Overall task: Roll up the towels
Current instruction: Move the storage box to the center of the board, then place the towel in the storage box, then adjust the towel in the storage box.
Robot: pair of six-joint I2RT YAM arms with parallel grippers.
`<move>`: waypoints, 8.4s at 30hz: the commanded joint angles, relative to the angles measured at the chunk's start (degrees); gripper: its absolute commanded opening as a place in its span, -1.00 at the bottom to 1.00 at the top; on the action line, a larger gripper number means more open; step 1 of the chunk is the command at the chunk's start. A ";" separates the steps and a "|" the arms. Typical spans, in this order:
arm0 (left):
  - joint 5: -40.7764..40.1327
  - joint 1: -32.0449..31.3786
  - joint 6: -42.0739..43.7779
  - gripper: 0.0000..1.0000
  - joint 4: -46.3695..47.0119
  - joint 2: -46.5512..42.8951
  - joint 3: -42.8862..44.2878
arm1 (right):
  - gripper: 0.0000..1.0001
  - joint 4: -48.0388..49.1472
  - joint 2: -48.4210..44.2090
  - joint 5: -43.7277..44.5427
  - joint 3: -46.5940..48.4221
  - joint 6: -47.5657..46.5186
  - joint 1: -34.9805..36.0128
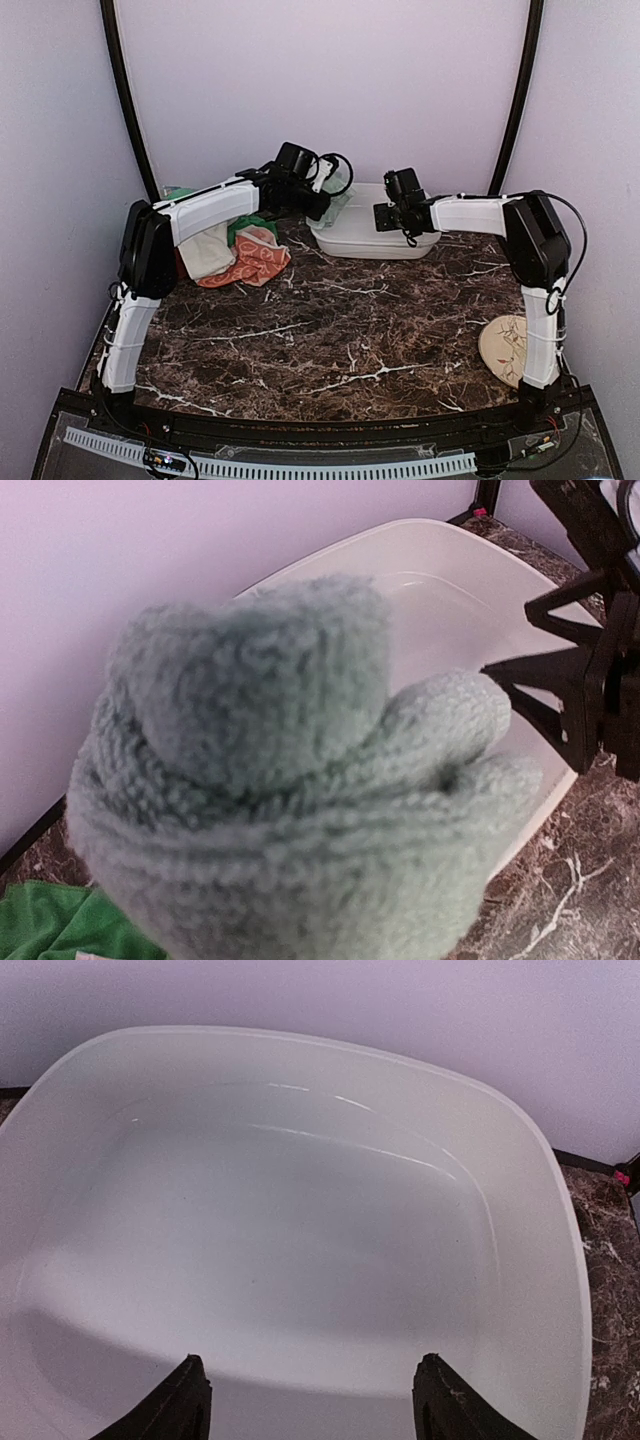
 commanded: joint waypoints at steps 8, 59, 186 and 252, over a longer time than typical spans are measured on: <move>-2.45 0.71 -1.62 -1.00 5.73 8.06 9.05 | 0.26 -2.07 4.62 -13.67 4.46 2.75 -0.02; -7.91 -0.91 10.82 -1.00 -6.40 12.86 12.53 | -0.53 7.21 -12.64 -26.24 -24.35 19.36 -8.92; 4.03 13.05 7.85 0.69 -7.60 -20.89 -30.18 | 0.57 -21.79 -1.50 -13.22 0.63 59.74 15.72; 15.40 15.96 14.51 0.85 -6.43 -24.16 -34.71 | 0.29 -5.60 12.97 -1.85 8.66 68.05 4.82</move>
